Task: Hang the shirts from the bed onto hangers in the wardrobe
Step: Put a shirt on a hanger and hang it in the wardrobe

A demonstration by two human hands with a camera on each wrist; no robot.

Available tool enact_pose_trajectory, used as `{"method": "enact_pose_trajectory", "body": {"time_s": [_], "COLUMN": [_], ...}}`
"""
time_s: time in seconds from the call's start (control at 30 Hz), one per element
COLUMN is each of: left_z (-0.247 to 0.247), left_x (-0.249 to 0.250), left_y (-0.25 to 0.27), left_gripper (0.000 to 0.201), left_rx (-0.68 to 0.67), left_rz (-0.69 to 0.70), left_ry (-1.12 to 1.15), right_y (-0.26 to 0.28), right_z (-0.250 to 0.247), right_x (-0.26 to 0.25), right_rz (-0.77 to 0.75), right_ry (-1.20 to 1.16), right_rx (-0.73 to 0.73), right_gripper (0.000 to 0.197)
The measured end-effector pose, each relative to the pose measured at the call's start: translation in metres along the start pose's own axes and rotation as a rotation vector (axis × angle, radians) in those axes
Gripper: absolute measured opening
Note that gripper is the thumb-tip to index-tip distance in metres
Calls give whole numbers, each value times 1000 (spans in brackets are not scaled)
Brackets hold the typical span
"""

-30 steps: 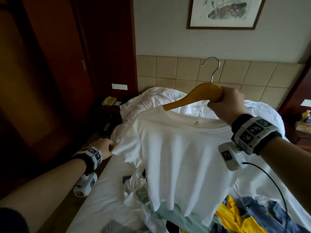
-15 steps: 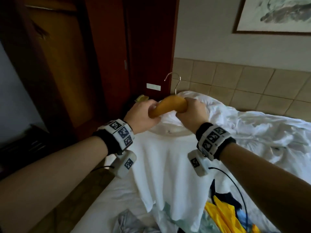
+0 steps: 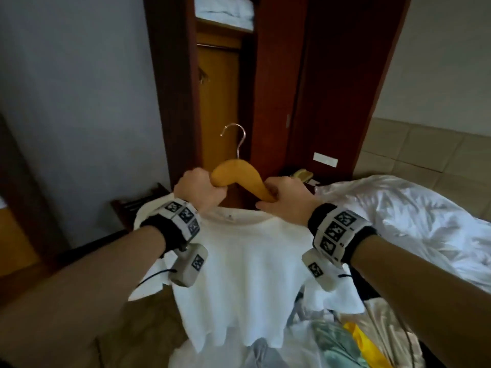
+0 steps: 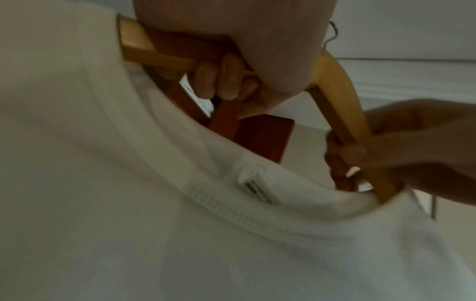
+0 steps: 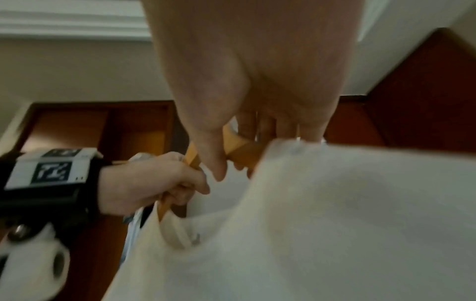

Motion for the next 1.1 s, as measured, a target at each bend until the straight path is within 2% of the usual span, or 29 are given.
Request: {"method": "enact_pose_trajectory", "body": {"time_s": [0.1,0.3,0.47,0.57,0.67,0.8,0.87,1.0,1.1], "left_z": [-76,-222,-321,-371,-413,-445,-458,-495,-534], "left_x": [-69,-207,-307,-345,-379,-429,-457,-498,-530], "left_y": [-15,-25,-15,-12,-7,-9,-11,-20,-40], "left_gripper": [31,37,29,28,14,68,84,83,78], "left_rx": [81,242,319,342,370,360,336,207,187], "left_rz": [-61,-214,-304,-284,-263,-321,-344,-421,-447], "left_ry": [35,-59,-98,-116,-207,-252,-298,-495,-605], "right_y": [-27,-77,-108,-130,-156,-193,-216,-272,-324], "right_z": [34,109,173,203,231,268,285,321,347], "right_x": [-55,-173,-287,-341,-390,-446,-472,-527,-576], "right_rz": [-99,-262,-417,-458,-470,-478,-469,-468,-491], "right_ry": [92,163,12,-62,-136,-182,-219,-243,-211], "right_rx": [-113,-201,-251,-222,-213,-238,-253,-247,-214], "right_gripper": [26,35,29,29,32,39,38,36,34]}}
Point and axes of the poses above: each hand's wrist, its own y-axis away from the middle knuckle, its own z-axis out of the palm, x = y × z, the point moved 4 cm from there along -y, towards the middle knuckle, and after that the axes turned 4 degrees about -z, right-handed, at the moved point
